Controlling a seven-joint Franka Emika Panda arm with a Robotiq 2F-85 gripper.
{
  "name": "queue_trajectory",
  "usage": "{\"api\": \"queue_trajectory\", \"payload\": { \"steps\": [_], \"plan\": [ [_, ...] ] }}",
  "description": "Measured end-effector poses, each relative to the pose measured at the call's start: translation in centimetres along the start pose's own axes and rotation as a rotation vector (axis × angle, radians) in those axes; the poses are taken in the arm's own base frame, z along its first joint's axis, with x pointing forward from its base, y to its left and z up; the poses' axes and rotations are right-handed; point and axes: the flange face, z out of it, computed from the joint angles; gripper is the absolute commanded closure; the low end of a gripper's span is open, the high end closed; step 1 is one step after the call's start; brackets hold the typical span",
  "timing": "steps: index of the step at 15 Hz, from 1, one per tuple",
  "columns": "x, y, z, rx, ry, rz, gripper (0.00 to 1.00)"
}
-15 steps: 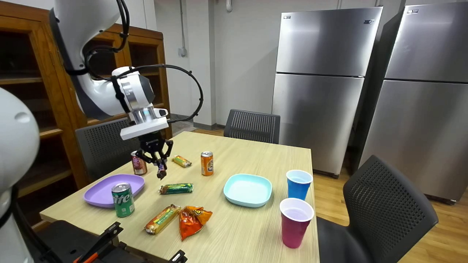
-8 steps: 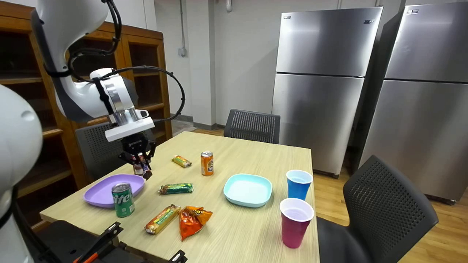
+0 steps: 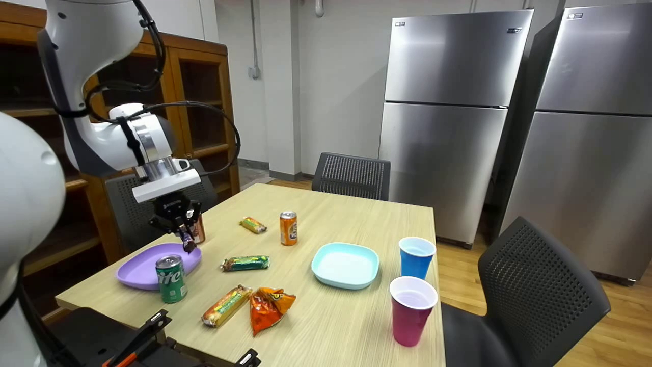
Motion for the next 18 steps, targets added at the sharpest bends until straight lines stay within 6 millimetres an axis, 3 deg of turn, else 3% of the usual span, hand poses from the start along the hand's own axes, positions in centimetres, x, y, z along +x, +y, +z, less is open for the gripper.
{"api": "queue_trajectory", "payload": {
  "steps": [11, 18],
  "plan": [
    [3.1, -5.3, 0.2, -0.035, 0.015, -0.173, 0.96],
    [4.4, -5.9, 1.4, -0.101, 0.035, -0.296, 0.96]
  ]
}}
